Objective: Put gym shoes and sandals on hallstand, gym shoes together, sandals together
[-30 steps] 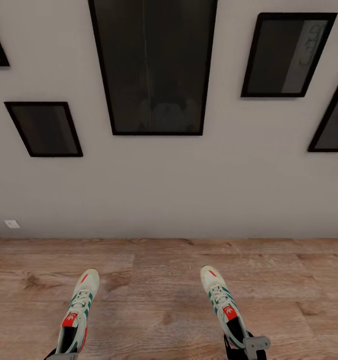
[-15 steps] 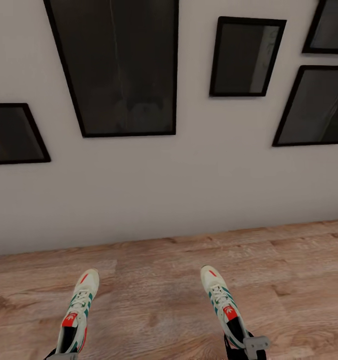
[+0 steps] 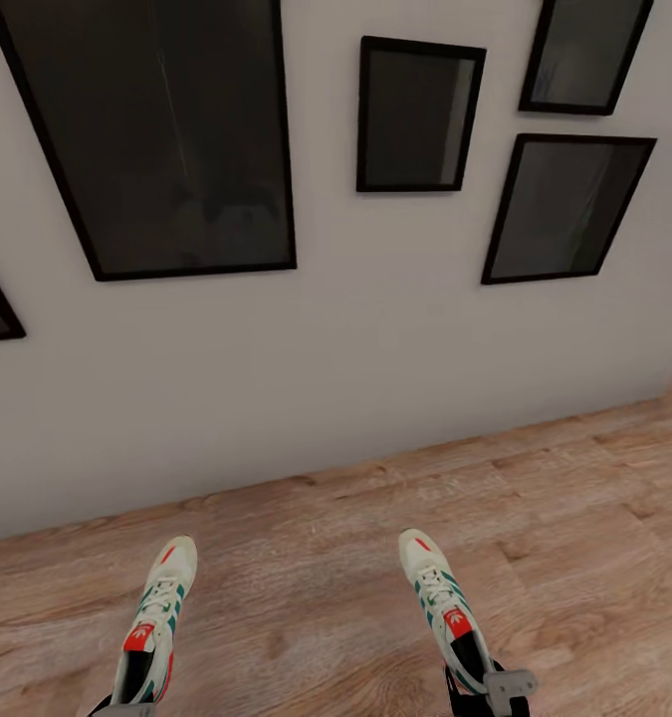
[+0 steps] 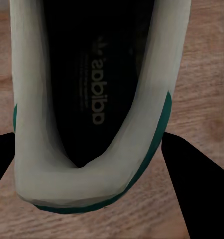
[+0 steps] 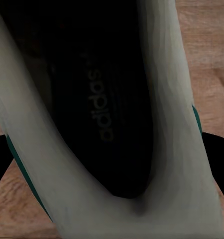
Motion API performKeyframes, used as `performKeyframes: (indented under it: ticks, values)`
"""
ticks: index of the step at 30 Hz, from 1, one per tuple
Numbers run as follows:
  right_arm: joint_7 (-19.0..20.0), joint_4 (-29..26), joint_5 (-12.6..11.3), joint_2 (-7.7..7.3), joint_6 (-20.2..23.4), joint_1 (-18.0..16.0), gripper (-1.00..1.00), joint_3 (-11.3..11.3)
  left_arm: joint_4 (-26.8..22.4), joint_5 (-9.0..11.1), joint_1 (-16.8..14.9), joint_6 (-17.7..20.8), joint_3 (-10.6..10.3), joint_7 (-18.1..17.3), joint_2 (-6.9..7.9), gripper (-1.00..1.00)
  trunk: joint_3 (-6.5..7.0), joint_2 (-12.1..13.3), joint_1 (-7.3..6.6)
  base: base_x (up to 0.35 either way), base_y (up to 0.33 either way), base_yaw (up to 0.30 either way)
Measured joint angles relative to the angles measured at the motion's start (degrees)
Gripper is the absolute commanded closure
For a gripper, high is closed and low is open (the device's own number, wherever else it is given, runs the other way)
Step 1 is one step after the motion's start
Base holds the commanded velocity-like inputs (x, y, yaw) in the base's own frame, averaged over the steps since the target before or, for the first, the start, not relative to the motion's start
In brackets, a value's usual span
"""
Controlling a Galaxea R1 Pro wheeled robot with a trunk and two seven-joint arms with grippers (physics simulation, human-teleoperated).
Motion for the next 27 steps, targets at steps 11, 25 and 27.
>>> performKeyframes:
  ticks: [11,25,27]
  values:
    - [0.0,0.0,0.0,-0.01,0.0,0.0,1.0,0.0,0.0,0.0,0.0,0.0,0.0,0.0,0.0,1.0,0.0,0.0,0.0,0.0,0.0,-0.283]
    - [0.0,0.0,0.0,-0.01,0.0,0.0,1.0,0.0,0.0,0.0,0.0,-0.1,0.0,0.0,0.0,1.0,0.0,0.0,0.0,0.0,0.0,-0.283]
    - [0.0,0.0,0.0,-0.01,0.0,0.0,1.0,0.0,0.0,0.0,0.0,-0.1,0.0,0.0,0.0,1.0,0.0,0.0,0.0,0.0,0.0,-0.283]
